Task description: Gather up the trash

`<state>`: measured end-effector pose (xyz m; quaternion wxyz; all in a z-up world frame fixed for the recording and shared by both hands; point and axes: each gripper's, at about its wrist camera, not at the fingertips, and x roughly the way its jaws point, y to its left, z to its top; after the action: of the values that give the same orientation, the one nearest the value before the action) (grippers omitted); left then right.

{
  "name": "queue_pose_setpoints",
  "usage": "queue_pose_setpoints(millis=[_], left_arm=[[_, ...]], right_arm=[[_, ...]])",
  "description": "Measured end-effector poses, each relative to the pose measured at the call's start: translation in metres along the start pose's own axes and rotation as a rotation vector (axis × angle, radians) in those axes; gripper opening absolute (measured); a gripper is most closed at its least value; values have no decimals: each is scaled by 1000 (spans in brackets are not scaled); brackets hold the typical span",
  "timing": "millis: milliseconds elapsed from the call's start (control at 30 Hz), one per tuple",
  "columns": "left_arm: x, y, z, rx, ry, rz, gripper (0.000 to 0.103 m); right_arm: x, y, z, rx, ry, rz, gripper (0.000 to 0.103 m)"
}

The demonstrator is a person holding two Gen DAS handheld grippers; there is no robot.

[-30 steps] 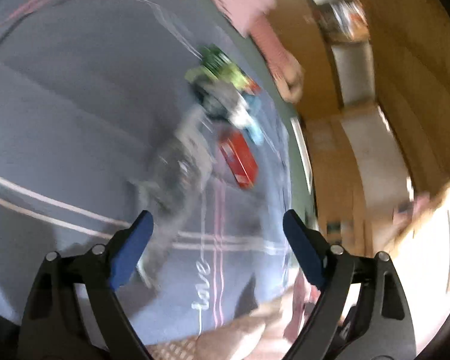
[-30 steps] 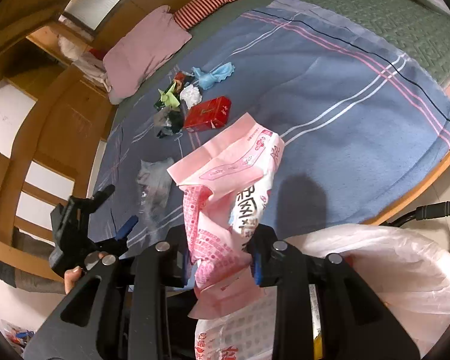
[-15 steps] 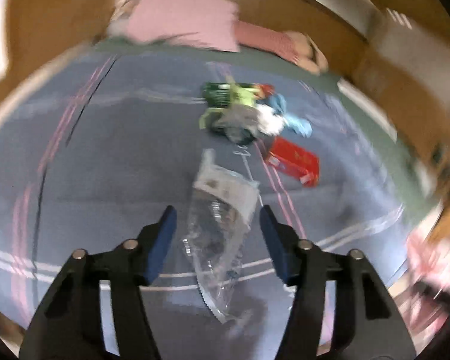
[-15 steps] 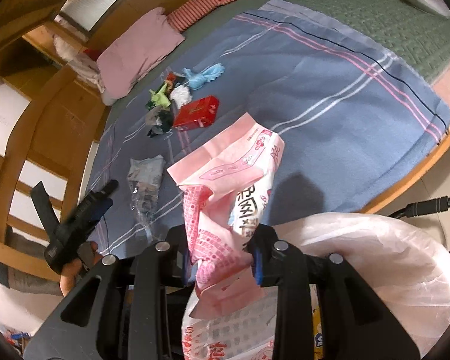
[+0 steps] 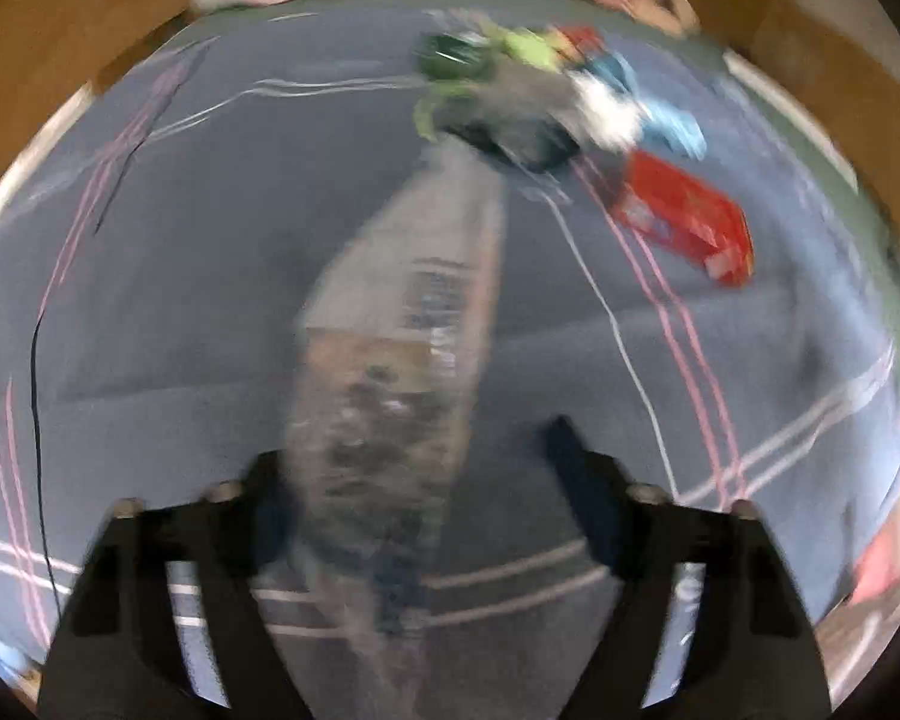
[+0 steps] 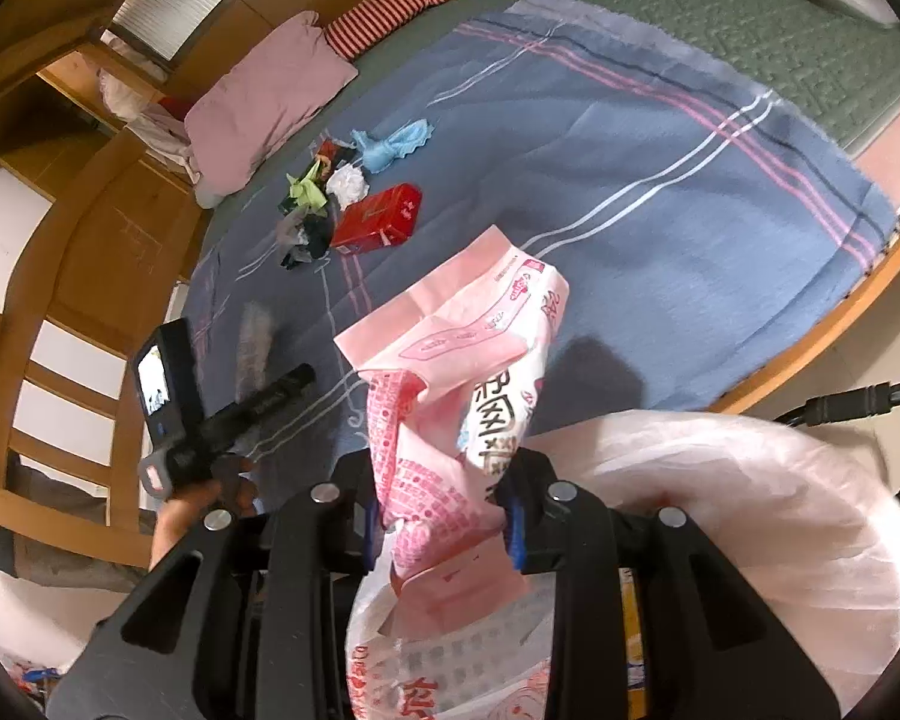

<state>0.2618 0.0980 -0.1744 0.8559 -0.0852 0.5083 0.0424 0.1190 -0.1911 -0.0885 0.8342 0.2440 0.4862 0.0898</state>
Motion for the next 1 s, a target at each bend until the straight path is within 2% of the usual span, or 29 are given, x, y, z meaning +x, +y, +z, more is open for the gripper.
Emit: queue_pose_setpoints(millis=[33, 67, 100, 133, 200, 233, 267, 300, 367, 467, 567, 633, 767, 1000], left_arm=[[-2, 12, 3, -59, 3, -44, 45], [-3, 23, 3, -124, 11, -103, 33], [-3, 30, 4, -175, 15, -150, 28], [-6, 42, 1, -252, 20, -228, 27], [-16, 54, -3, -342, 2, -359, 26], [-27, 58, -6, -363, -30, -420, 26], [-38, 60, -9, -357, -64, -445, 26], [-50, 59, -12, -339, -98, -448, 26], [-79, 54, -22, -272, -177, -395, 26], [-122, 41, -44, -171, -285, -207, 26], [-154, 18, -69, -81, -321, -83, 26], [-173, -3, -85, -8, -341, -35, 26], [-202, -38, -110, 92, -375, -12, 26], [-236, -91, -148, 201, -382, -104, 26]], right_arm=[[-1, 1, 0, -7, -3, 0, 31], [-3, 3, -1, -16, -8, 1, 31], [-6, 6, -1, -28, -18, 0, 31], [-7, 7, -1, -37, -26, -2, 31], [-12, 11, -2, -64, -45, -9, 31], [-15, 15, -3, -89, -60, -18, 31], [-19, 18, -4, -115, -75, -30, 31], [-20, 21, -5, -127, -83, -37, 31], [-27, 27, -8, -176, -108, -63, 31], [-35, 33, -13, -240, -125, -89, 31], [-38, 37, -19, -293, -112, -127, 31], [-42, 37, -25, -327, -106, -150, 31], [-56, 33, -39, -364, -93, -179, 31], [-72, 9, -60, -339, -29, -157, 31]])
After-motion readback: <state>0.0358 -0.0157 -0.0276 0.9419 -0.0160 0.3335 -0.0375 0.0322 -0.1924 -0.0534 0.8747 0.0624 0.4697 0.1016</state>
